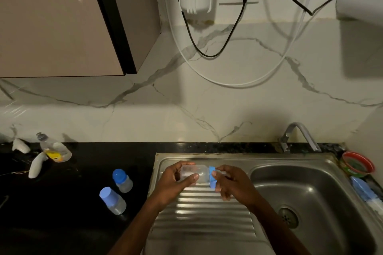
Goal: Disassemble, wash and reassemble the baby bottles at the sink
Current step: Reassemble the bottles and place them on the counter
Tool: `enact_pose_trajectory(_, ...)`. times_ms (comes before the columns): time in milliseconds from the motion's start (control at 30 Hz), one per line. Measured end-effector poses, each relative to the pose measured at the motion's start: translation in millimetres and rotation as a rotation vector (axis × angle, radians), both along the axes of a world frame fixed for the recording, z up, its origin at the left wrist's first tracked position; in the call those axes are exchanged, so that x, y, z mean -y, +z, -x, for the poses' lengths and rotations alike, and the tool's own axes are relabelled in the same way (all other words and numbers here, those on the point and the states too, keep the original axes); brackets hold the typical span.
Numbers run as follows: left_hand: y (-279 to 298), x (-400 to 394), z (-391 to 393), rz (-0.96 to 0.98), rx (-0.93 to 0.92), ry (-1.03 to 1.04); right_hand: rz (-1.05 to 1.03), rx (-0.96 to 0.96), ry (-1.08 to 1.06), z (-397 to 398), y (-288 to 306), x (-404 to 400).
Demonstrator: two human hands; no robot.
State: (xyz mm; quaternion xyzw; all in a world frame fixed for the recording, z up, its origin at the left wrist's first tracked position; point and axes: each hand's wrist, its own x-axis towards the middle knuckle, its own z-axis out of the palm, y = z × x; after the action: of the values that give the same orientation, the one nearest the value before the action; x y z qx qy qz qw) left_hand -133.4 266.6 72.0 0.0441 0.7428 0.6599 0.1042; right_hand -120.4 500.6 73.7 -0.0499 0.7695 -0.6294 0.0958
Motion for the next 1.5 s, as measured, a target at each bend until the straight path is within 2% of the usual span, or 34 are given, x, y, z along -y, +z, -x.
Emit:
enact_pose_trajectory(67, -2, -2, 0, 0.020, -0.015, -0.007, -0.090, -0.002, -0.044, 3, 2, 0)
enact_pose_trajectory(167, -4, -4, 0, -0.027, 0.013, 0.014, 0.001, 0.019, -0.033, 2, -1, -3)
enact_pose_trajectory(267, -4, -5, 1, 0.016, 0.008, 0.005, -0.087, -0.083, 0.039, 1, -8, -7)
enact_pose_trajectory(400, -8, -7, 0, 0.059, -0.003, -0.022, -0.082, 0.040, 0.013, 5, -9, -6)
enact_pose_trajectory(533, -8, -8, 5, -0.045, 0.059, 0.017, -0.139, -0.081, 0.042, 12, -14, -9)
enact_pose_trajectory(700, -18, -8, 8, 0.001, 0.001, 0.001, -0.137, -0.163, -0.017, 8, -24, -5)
enact_pose_trajectory(900, -26, -4, 17, 0.112, -0.139, -0.014, 0.006, -0.028, -0.104, 11, -34, 3)
enact_pose_trajectory(1033, -25, 1, 27, 0.206, -0.167, 0.003, 0.076, 0.103, -0.100, 26, -41, 7)
enact_pose_trajectory(1067, -28, 4, 30, 0.242, -0.153, 0.036, -0.025, 0.074, -0.121, 33, -50, 5)
enact_pose_trajectory(1167, -42, 18, 34, 0.408, -0.188, 0.117, -0.518, -0.071, -0.259, 53, -79, -5)
enact_pose_trajectory(1233, -56, 26, 37, 0.448, -0.175, 0.115, -0.754, -0.103, -0.228, 59, -101, -8)
enact_pose_trajectory(1333, -61, 25, 42, 0.624, -0.210, 0.108, -0.922, -0.090, -0.048, 61, -125, -4)
enact_pose_trajectory(1500, -63, 15, 40, 0.662, -0.159, 0.040, -1.064, -0.129, 0.129, 65, -145, 9)
